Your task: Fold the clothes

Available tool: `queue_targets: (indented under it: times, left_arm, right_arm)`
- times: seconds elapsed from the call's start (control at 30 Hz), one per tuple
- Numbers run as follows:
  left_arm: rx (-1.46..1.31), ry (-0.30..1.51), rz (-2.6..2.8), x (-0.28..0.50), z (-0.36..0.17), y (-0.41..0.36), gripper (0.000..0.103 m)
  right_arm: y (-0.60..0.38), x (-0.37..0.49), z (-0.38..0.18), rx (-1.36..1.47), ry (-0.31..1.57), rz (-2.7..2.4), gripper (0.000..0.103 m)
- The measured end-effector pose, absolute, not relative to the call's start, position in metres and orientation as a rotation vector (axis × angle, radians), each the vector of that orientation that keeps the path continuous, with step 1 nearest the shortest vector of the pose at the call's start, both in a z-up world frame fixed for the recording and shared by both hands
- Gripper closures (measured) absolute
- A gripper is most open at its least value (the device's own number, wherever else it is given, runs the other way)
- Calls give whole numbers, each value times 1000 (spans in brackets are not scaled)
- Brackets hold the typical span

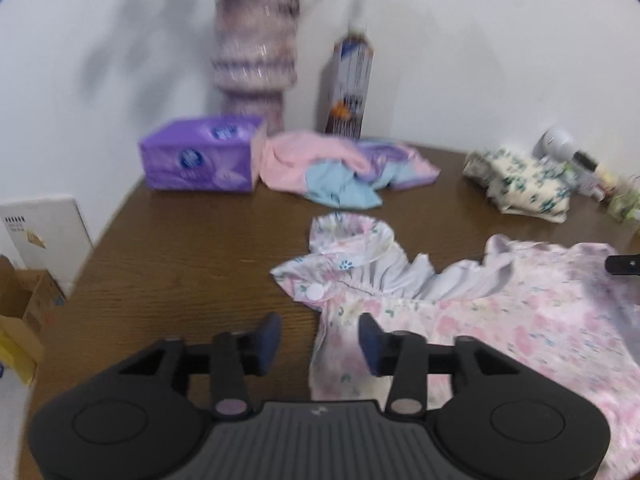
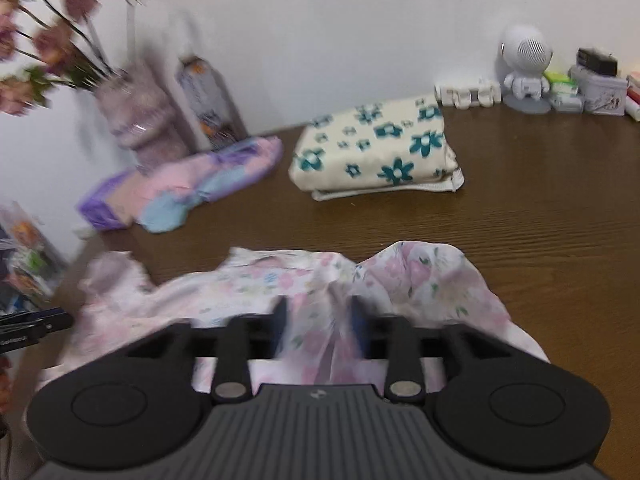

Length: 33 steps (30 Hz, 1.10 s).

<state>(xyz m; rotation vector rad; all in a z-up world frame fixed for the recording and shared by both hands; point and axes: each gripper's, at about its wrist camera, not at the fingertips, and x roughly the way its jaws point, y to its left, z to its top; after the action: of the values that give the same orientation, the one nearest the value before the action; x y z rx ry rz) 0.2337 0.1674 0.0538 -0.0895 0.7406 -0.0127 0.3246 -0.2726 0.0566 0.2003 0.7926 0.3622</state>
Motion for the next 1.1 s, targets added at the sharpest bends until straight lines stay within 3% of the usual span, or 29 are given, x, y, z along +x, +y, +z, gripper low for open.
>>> queue_targets:
  times: [0.13, 0.33, 0.57, 0.67, 0.77, 0.8, 0.83, 0.87, 1.1]
  left_arm:
    - [-90, 729, -59, 178, 64, 172, 44]
    - [-121, 775, -58, 122, 43, 170, 43]
    - [-196, 801, -68, 110, 29, 161, 44]
    - [-179, 801, -40, 111, 26, 150, 50]
    - [-159, 793, -20, 112, 23, 144, 78]
    - [-153, 791, -15, 113, 22, 142, 99]
    - [-134, 788, -6, 112, 22, 140, 101]
    - [-116, 785, 2, 112, 22, 139, 102]
    - [30, 685, 86, 75, 61, 142, 102]
  right_arm:
    - [-287, 261, 74, 137, 793, 420, 57]
    - [-304, 173, 54, 64, 816, 451, 53]
    - [-291, 115, 30, -49, 810, 523, 51]
    - [-280, 104, 22, -171, 772, 507, 51]
    - [-273, 97, 13, -262, 745, 502, 55]
    - [-273, 96, 12, -282, 727, 507, 66]
    - [-273, 95, 12, -293, 717, 513, 93]
    - [-273, 97, 13, -297, 719, 511, 101]
    - [-304, 90, 59, -214, 630, 528, 101]
